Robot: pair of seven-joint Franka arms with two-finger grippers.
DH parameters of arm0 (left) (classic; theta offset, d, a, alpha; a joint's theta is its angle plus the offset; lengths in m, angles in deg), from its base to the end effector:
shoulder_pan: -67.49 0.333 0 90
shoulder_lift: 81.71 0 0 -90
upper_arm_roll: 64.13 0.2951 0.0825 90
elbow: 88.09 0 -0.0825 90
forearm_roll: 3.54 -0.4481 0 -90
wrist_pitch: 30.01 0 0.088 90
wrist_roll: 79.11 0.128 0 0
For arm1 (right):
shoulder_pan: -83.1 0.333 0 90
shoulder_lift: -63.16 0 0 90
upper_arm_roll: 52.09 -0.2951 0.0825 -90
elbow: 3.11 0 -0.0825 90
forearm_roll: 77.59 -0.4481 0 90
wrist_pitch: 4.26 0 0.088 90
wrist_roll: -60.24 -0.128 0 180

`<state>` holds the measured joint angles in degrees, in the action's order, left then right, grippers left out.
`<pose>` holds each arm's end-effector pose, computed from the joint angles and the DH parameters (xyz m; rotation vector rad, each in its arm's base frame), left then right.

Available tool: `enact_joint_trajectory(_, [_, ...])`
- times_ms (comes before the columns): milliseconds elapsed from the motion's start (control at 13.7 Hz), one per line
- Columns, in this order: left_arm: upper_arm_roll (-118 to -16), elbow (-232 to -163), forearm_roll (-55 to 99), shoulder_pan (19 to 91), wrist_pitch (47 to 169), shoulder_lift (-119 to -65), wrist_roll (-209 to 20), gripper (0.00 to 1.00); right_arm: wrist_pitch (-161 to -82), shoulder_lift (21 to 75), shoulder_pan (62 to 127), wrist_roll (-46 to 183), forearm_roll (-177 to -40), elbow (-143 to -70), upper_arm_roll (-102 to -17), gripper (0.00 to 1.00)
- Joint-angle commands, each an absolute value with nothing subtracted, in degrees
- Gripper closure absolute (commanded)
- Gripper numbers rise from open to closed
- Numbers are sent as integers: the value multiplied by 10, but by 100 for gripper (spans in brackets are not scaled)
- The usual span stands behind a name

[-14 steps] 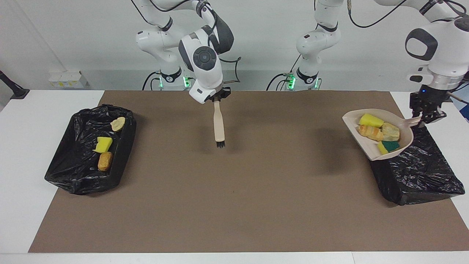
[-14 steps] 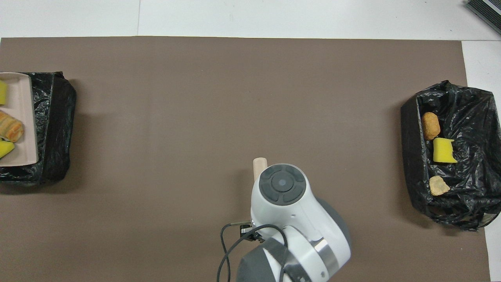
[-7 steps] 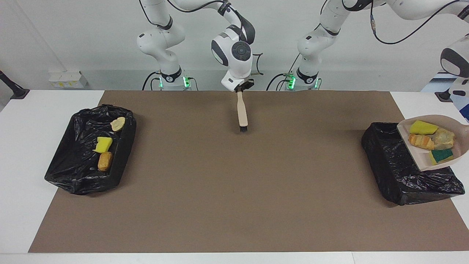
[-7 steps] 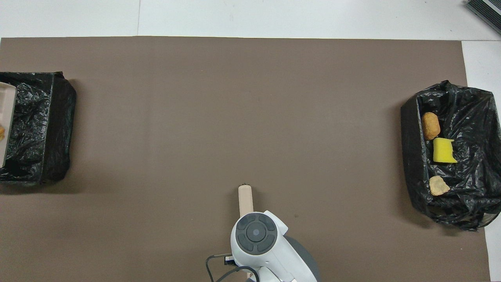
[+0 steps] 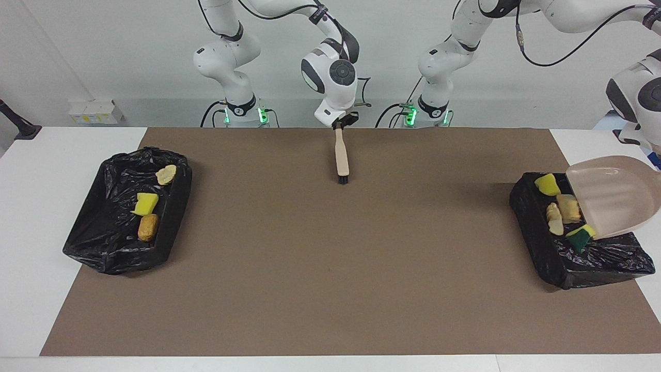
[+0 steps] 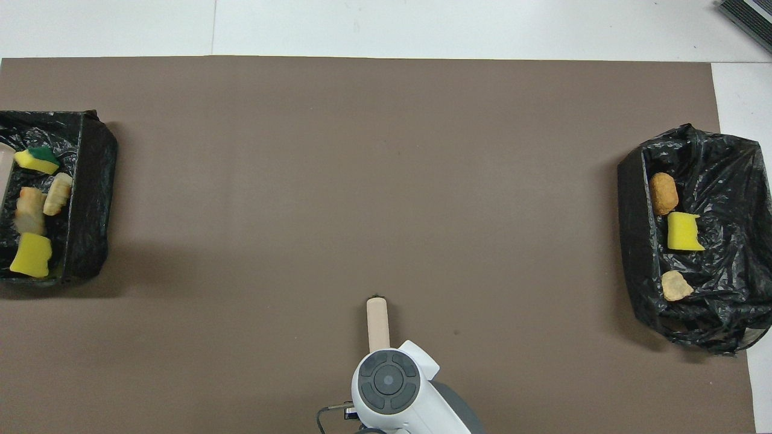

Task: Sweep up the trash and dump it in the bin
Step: 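Tip the dustpan with the left gripper to dump trash into the bag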

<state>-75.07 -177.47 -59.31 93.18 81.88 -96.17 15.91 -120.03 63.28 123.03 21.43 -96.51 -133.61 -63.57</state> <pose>0.6764 0.2639 0.4928 -1.5755 1.8090 0.8218 0.3125 0.4316 0.2579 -3.0702 -0.0568 0.5811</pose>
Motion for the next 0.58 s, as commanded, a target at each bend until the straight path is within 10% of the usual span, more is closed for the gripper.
enact_joint_trajectory(0, [-744,-1741,-627,921,791,-959,147,100,-1191,648,1218,217,-975,-1328,-633,0])
enact_joint_trajectory(510, [-753,-1731,-638,872,724,-918,146,100,-1031,642,1050,329,-918,-1187,-631,0])
